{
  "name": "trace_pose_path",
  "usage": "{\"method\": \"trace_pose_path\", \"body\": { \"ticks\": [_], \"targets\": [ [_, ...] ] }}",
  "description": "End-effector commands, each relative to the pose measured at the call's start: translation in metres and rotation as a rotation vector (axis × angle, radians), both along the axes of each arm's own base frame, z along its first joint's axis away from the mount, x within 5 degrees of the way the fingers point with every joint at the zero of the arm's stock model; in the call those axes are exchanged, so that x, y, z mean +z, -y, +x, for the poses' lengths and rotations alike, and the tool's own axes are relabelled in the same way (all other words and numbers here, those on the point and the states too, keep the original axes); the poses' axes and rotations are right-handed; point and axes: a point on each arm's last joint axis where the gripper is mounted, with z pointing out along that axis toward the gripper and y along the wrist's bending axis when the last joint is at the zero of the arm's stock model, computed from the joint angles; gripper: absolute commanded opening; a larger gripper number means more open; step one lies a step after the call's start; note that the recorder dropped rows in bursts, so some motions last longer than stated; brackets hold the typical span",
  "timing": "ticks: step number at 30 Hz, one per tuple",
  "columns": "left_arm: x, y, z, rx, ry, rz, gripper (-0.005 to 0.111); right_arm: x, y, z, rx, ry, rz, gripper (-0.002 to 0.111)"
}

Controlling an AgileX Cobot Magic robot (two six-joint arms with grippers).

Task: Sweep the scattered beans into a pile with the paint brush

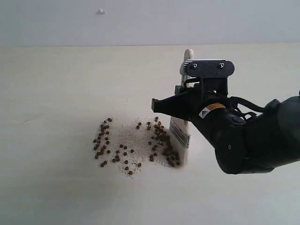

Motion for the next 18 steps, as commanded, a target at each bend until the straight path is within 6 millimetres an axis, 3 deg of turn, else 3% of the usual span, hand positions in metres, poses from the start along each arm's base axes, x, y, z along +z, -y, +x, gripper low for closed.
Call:
{"method": "trace_pose_path", "body": {
  "ticks": [1,6,12,18],
  "targets": [
    [-0.001,0.000,-0.001,-0.007,-0.001,0.003,0.000,0.000,-0.008,0.000,-0.004,-0.007,0.060,0.000],
    [-0.001,0.000,-0.001,-0.007,-0.001,0.003,0.000,0.009,-0.003,0.004,-0.067,0.056,0.083,0.000],
    [-0.001,0.000,-0.001,-0.007,-0.001,0.003,0.000,0.038,0.005,0.003,-0.073,0.147,-0.035,0.000],
    [-0.001,0.000,-0.001,-0.007,-0.001,0.003,0.000,0.051,0.015,0.001,-0.095,0.190,-0.222,0.000]
  ]
}}
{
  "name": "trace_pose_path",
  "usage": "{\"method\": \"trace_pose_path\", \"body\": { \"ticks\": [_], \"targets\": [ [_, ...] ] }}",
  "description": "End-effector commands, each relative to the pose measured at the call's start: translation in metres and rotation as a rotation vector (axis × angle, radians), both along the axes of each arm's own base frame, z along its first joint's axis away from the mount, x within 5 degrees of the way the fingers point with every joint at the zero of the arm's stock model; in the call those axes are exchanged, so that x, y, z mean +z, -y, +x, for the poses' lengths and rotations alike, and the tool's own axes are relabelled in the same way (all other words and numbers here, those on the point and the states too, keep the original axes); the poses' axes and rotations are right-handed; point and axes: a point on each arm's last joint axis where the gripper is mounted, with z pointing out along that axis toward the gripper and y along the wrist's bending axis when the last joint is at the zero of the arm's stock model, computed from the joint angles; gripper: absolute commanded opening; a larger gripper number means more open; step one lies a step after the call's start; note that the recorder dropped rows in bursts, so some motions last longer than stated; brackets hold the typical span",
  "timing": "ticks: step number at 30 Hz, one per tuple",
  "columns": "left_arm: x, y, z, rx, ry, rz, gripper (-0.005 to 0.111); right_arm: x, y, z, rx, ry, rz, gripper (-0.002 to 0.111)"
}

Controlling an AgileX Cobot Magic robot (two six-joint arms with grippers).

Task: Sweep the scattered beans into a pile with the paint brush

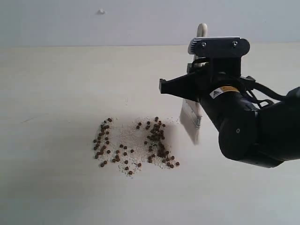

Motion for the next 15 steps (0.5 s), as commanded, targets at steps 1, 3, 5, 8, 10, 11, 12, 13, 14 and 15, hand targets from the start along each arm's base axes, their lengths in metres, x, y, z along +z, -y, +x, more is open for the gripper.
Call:
{"method": "trace_pose_path", "body": {
  "ticks": [1,3,5,8,10,11,12,13,14,15],
  "targets": [
    [-0.001,0.000,-0.001,-0.007,-0.001,0.003,0.000,0.010,0.004,0.000,-0.002,0.061,-0.138,0.000],
    [-0.001,0.000,-0.001,-0.007,-0.001,0.003,0.000,0.011,0.000,0.001,0.040,0.095,-0.171,0.000],
    [-0.001,0.000,-0.001,-0.007,-0.001,0.003,0.000,0.012,-0.002,0.004,0.044,0.139,-0.203,0.000],
    [-0.001,0.000,-0.001,-0.007,-0.001,0.003,0.000,0.010,-0.006,0.011,0.027,0.179,-0.221,0.000],
    [-0.001,0.000,-0.001,-0.007,-0.001,0.003,0.000,0.008,-0.012,0.020,0.056,0.202,-0.237,0.000],
    [-0.001,0.000,-0.001,-0.007,-0.001,0.003,0.000,0.006,-0.016,0.025,0.072,0.212,-0.248,0.000],
    [-0.001,0.000,-0.001,-0.007,-0.001,0.003,0.000,0.004,-0.018,0.029,0.088,0.221,-0.260,0.000],
    [-0.001,0.000,-0.001,-0.007,-0.001,0.003,0.000,0.001,-0.020,0.034,0.106,0.230,-0.273,0.000],
    [-0.001,0.000,-0.001,-0.007,-0.001,0.003,0.000,-0.002,-0.022,0.040,0.113,0.235,-0.284,0.000],
    [-0.001,0.000,-0.001,-0.007,-0.001,0.003,0.000,-0.005,-0.022,0.044,0.111,0.232,-0.291,0.000]
  ]
}}
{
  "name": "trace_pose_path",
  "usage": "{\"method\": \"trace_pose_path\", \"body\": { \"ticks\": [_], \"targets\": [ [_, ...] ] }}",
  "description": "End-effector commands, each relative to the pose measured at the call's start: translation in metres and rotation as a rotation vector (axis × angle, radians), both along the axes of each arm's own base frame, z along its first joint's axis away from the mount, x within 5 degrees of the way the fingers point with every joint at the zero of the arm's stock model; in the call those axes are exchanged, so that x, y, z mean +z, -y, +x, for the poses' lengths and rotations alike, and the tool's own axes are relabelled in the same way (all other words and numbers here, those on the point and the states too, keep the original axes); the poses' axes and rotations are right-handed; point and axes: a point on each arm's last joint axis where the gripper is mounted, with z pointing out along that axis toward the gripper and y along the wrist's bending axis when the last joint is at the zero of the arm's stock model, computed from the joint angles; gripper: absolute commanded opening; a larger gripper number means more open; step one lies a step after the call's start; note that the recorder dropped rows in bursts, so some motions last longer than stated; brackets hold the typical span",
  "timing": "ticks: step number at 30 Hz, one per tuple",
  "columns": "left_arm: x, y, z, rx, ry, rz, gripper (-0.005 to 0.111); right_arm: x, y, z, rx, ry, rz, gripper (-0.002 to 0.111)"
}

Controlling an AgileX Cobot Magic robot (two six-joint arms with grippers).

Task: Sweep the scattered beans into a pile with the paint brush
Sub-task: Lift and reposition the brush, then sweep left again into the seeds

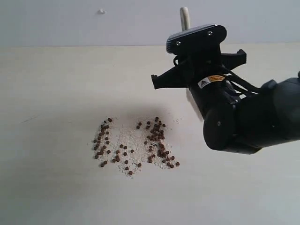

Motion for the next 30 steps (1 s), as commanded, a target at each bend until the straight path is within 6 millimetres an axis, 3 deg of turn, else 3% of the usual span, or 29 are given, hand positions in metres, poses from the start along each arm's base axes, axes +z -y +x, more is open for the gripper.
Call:
{"method": "trace_pose_path", "body": {
  "ticks": [1,10,18,30],
  "targets": [
    [-0.001,0.000,-0.001,-0.007,-0.001,0.003,0.000,-0.009,-0.003,0.023,0.021,0.043,-0.047,0.000],
    [-0.001,0.000,-0.001,-0.007,-0.001,0.003,0.000,-0.042,0.012,0.049,0.155,-0.012,-0.041,0.000],
    [-0.001,0.000,-0.001,-0.007,-0.001,0.003,0.000,-0.052,0.000,0.043,0.276,-0.103,0.040,0.000],
    [-0.001,0.000,-0.001,-0.007,-0.001,0.003,0.000,-0.052,-0.018,0.032,0.480,-0.199,0.237,0.000]
  ]
}}
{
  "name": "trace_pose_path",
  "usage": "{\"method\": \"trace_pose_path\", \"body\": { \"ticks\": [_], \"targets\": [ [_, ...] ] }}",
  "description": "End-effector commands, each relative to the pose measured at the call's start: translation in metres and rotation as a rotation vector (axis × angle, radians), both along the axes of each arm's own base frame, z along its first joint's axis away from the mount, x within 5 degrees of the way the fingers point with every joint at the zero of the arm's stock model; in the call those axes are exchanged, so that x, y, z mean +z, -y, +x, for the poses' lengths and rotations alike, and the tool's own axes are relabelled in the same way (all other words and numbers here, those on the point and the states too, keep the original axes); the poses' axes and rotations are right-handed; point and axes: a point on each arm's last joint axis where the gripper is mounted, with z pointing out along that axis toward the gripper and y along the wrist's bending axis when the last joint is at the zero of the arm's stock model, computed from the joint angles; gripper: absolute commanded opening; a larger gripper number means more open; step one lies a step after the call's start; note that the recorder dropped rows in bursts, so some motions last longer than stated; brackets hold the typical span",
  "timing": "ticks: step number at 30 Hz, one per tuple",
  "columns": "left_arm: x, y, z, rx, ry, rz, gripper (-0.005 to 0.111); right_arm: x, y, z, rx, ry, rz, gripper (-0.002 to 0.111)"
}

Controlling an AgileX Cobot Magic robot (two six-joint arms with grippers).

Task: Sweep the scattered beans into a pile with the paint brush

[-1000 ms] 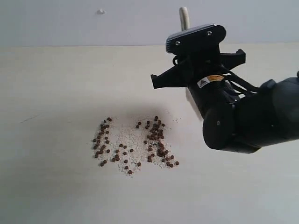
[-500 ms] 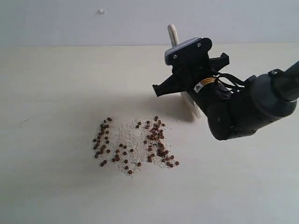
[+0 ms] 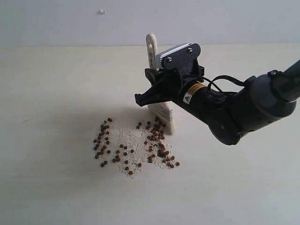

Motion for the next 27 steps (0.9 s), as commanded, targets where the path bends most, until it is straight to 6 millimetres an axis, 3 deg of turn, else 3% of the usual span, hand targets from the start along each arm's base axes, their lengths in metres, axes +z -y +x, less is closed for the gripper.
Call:
{"method": "trace_pose_path", "body": {
  "ticks": [1,8,17,23,27],
  "targets": [
    [-0.001,0.000,-0.001,-0.007,-0.001,0.003,0.000,0.000,-0.006,-0.004,0.083,-0.034,0.041,0.000],
    [-0.001,0.000,-0.001,-0.007,-0.001,0.003,0.000,0.010,-0.015,-0.012,0.222,0.017,0.035,0.000],
    [-0.001,0.000,-0.001,-0.007,-0.001,0.003,0.000,0.058,-0.002,-0.007,0.071,0.105,0.041,0.000],
    [-0.001,0.000,-0.001,-0.007,-0.001,0.003,0.000,0.063,0.026,-0.008,-0.165,-0.005,-0.113,0.000],
    [-0.001,0.000,-0.001,-0.007,-0.001,0.003,0.000,0.058,0.042,-0.027,-0.311,-0.027,-0.161,0.000]
  ]
}}
